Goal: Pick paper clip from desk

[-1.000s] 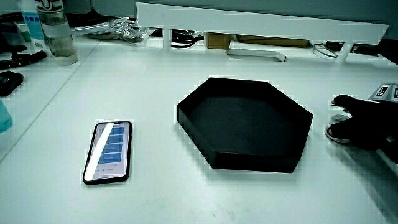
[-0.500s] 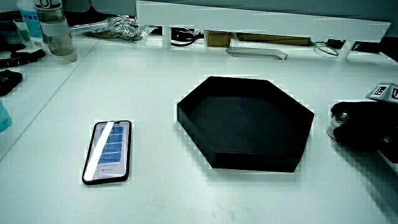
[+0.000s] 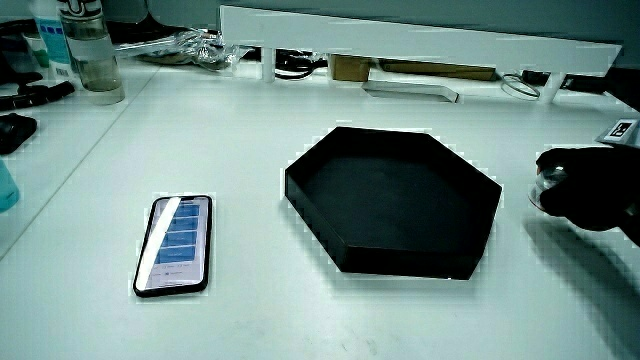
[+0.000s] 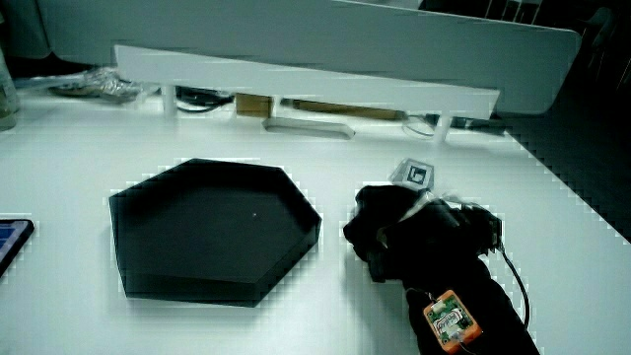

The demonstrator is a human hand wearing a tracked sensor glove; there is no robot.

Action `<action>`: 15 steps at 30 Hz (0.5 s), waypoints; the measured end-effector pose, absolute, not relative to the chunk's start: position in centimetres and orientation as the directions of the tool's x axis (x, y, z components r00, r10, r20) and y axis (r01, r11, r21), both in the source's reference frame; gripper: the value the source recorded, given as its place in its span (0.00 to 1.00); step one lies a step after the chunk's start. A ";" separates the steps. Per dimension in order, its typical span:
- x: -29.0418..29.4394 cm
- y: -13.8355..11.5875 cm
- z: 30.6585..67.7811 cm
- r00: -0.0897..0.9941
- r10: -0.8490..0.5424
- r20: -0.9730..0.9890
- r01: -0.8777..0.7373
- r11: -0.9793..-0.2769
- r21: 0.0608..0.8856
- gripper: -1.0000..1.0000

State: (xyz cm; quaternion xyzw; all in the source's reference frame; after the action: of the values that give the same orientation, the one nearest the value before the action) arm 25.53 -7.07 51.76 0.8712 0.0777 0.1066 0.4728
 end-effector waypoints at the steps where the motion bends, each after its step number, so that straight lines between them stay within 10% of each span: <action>1: 25.7 -7.4 51.8 0.967 0.235 0.100 0.046 -0.545 0.837 1.00; 15: 22.6 -8.9 47.6 0.947 0.177 0.269 -0.099 -0.635 0.766 1.00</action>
State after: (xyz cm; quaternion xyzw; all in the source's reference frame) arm 22.59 -8.85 47.55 0.8896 0.0221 0.1617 0.4265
